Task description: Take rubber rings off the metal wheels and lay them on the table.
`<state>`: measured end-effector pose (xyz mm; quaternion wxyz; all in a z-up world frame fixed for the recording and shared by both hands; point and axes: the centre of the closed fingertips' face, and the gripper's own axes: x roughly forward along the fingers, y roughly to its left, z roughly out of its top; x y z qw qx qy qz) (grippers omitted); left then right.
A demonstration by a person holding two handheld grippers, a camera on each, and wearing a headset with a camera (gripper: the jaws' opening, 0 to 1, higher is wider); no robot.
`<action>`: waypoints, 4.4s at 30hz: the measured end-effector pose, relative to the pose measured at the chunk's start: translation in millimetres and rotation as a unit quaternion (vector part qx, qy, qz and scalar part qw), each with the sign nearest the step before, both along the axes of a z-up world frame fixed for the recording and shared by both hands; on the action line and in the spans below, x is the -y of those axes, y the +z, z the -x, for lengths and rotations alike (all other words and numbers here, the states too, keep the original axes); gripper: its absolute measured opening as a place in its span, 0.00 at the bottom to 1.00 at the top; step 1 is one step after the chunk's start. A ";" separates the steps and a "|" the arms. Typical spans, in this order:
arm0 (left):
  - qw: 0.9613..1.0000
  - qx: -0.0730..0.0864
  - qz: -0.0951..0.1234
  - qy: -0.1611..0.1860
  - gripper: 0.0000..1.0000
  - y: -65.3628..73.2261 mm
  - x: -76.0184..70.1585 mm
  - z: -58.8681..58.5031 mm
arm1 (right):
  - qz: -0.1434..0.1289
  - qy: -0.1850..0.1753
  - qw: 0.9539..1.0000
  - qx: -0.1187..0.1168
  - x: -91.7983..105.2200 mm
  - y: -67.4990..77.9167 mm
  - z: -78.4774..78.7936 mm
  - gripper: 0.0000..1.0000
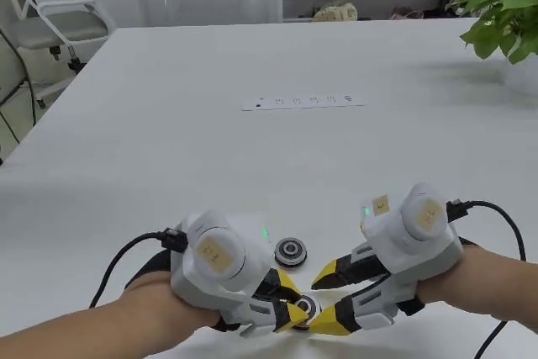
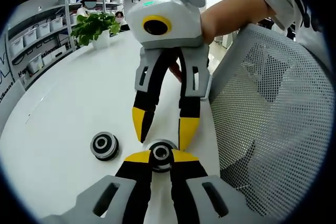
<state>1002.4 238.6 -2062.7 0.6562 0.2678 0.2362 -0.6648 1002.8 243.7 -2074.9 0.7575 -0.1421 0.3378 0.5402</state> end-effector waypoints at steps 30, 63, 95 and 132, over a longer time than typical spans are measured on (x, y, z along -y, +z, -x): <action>1.000 0.000 0.005 -0.001 0.07 0.0 -1.7 0.5 | 0.027 0.035 0.998 0.033 0.4 -2.5 8.5 0.18; 1.000 0.002 0.007 0.002 0.07 0.3 -1.6 -0.1 | 0.024 0.007 1.000 0.009 14.0 -4.6 5.4 0.00; 1.000 0.003 0.004 0.013 0.07 0.1 -0.5 -1.5 | -0.084 -0.115 0.983 -0.112 12.6 8.5 -0.7 0.00; 1.000 0.002 -0.004 0.013 0.07 0.2 0.1 -1.4 | -0.093 -0.110 0.983 -0.111 5.4 12.4 1.3 0.00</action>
